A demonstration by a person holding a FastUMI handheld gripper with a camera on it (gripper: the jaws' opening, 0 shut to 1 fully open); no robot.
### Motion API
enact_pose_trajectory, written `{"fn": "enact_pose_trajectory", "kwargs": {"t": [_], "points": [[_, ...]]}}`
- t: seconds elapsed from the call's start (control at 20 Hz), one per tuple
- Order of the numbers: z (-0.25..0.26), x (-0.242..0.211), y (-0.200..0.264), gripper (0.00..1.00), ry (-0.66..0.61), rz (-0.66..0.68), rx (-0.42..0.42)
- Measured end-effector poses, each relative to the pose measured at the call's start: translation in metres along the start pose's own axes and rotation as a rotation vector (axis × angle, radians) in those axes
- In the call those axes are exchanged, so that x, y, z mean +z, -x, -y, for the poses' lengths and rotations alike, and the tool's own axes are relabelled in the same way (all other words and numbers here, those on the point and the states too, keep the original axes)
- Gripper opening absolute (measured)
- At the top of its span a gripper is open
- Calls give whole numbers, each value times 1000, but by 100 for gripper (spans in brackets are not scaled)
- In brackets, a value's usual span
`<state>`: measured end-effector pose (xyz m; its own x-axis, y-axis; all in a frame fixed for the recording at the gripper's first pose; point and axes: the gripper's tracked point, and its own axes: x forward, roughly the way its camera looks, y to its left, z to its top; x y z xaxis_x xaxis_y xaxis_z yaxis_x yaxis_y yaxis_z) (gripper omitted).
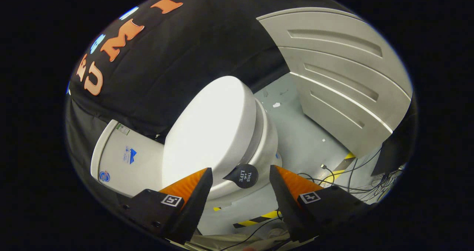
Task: Open the toilet lid.
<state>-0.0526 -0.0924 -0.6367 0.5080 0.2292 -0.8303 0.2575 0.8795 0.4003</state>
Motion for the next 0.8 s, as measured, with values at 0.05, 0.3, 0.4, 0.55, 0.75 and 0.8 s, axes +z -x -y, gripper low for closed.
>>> {"fn": "enact_pose_trajectory", "kwargs": {"t": [0.05, 0.3, 0.4, 0.55, 0.75, 0.8], "points": [[3, -3, -5, 99, -24, -9, 3], [7, -9, -24, 87, -117, -53, 39], [5, -7, -30, 73, -157, -67, 62], [4, -10, -39, 47, -212, -73, 89], [5, -3, -32, 31, -308, -34, 131], [5, -2, -28, 23, -329, -30, 142]]}}
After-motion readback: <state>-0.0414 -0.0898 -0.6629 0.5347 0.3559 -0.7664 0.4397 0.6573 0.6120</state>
